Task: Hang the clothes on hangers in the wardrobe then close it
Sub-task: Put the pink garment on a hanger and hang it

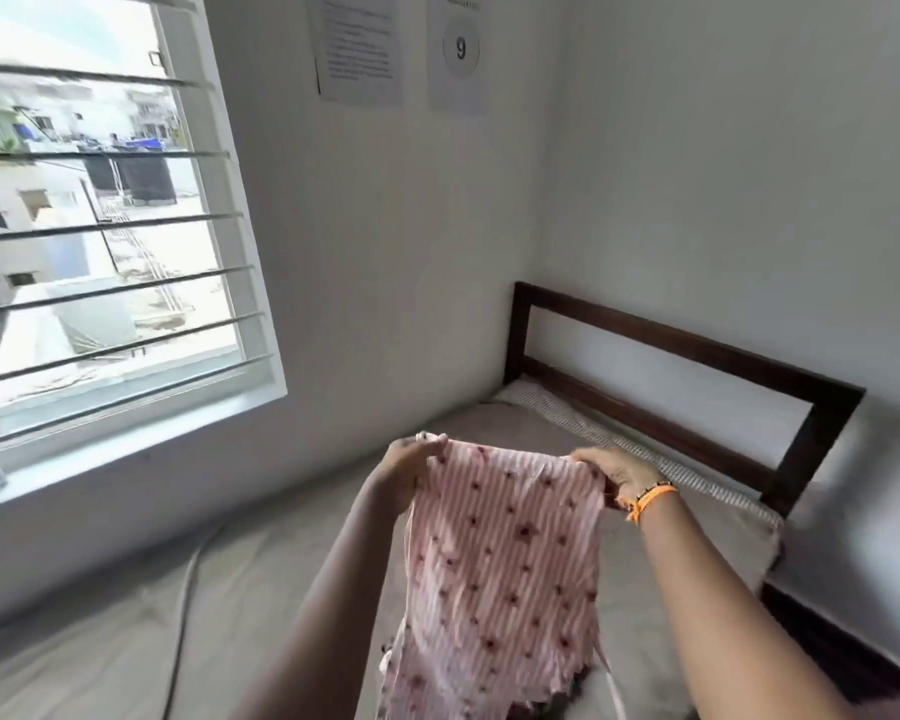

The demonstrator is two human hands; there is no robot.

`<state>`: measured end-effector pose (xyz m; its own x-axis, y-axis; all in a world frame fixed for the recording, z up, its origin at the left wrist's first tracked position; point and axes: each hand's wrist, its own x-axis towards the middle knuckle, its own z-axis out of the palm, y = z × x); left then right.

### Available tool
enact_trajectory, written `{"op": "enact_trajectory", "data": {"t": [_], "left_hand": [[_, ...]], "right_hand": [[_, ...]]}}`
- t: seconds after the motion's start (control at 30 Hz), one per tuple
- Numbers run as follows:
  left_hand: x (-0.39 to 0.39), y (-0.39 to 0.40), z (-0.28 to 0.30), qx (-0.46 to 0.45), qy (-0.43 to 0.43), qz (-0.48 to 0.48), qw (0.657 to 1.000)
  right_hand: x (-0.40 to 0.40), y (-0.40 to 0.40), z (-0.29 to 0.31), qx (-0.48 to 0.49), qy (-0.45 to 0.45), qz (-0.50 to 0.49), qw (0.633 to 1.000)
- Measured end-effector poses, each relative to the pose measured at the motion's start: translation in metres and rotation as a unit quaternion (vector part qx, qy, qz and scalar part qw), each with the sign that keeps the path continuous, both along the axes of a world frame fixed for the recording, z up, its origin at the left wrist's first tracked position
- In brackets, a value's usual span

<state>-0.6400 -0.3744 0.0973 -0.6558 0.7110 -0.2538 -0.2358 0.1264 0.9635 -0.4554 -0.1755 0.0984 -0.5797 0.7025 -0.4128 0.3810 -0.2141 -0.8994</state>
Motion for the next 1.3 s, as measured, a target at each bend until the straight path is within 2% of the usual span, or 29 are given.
{"op": "enact_trajectory", "data": {"t": [0.1,0.23,0.27,0.33,0.4,0.47,0.5,0.57,0.6,0.67,0.77,0.87,0.93,1.0,1.03,1.07,1.13,1.2,1.27,1.3], "left_hand": [[-0.001,-0.003,0.028,-0.013,0.087,0.024,0.996],[0.001,0.002,0.084,0.029,0.159,-0.032,0.986],[0.003,0.002,0.092,0.05,0.161,-0.038,0.985],[0.006,0.0,0.11,0.123,0.17,-0.056,0.976],[0.004,0.0,0.125,0.233,0.176,-0.091,0.952],[0.008,0.003,0.13,0.298,0.169,-0.118,0.932],[0.012,0.007,0.128,0.279,0.17,-0.109,0.939],[0.02,0.015,0.115,0.156,0.188,-0.043,0.969],[0.02,0.02,0.106,0.092,0.2,0.0,0.975],[0.016,0.023,0.092,0.041,0.202,0.038,0.978],[0.012,0.022,0.09,0.06,0.133,0.037,0.989],[0.01,0.022,0.101,0.091,0.106,0.037,0.989],[0.01,0.02,0.111,0.151,0.118,0.011,0.981],[0.009,0.015,0.111,0.212,0.098,-0.024,0.972],[0.009,0.013,0.105,0.223,0.078,-0.039,0.971],[0.008,0.013,0.094,0.199,0.074,-0.051,0.976],[0.012,0.009,0.068,0.084,0.094,-0.064,0.99],[0.011,0.008,0.048,0.006,0.104,-0.048,0.993],[0.011,0.007,0.043,-0.016,0.098,-0.029,0.995],[0.011,0.006,0.043,0.002,0.091,-0.024,0.996]], "right_hand": [[0.007,0.0,0.018,0.026,-0.024,-0.026,0.999],[0.002,0.029,0.057,0.056,0.0,-0.031,0.998],[0.006,0.027,0.07,0.044,0.029,-0.021,0.998],[0.014,0.017,0.096,0.005,0.161,0.01,0.987],[0.019,0.009,0.123,-0.014,0.309,0.042,0.95],[0.017,0.002,0.129,0.009,0.385,0.073,0.92],[0.011,0.002,0.122,0.038,0.36,0.073,0.929],[0.0,-0.007,0.103,0.09,0.238,0.037,0.966],[-0.004,-0.006,0.09,0.103,0.195,-0.003,0.975],[-0.008,-0.005,0.076,0.098,0.144,-0.074,0.982],[-0.003,-0.007,0.08,0.05,0.144,-0.055,0.987],[0.003,-0.002,0.102,0.046,0.166,-0.024,0.985],[0.007,0.0,0.116,0.034,0.22,-0.012,0.975],[0.011,0.003,0.119,0.026,0.305,0.013,0.952],[0.013,0.004,0.114,0.036,0.314,0.027,0.948],[0.014,0.003,0.105,0.048,0.292,0.047,0.954],[0.013,0.004,0.076,0.091,0.18,0.065,0.977],[0.011,0.006,0.051,0.086,0.102,0.057,0.989],[0.01,0.007,0.042,0.023,0.085,0.026,0.996],[0.012,0.007,0.042,0.008,0.1,0.008,0.995]]}}
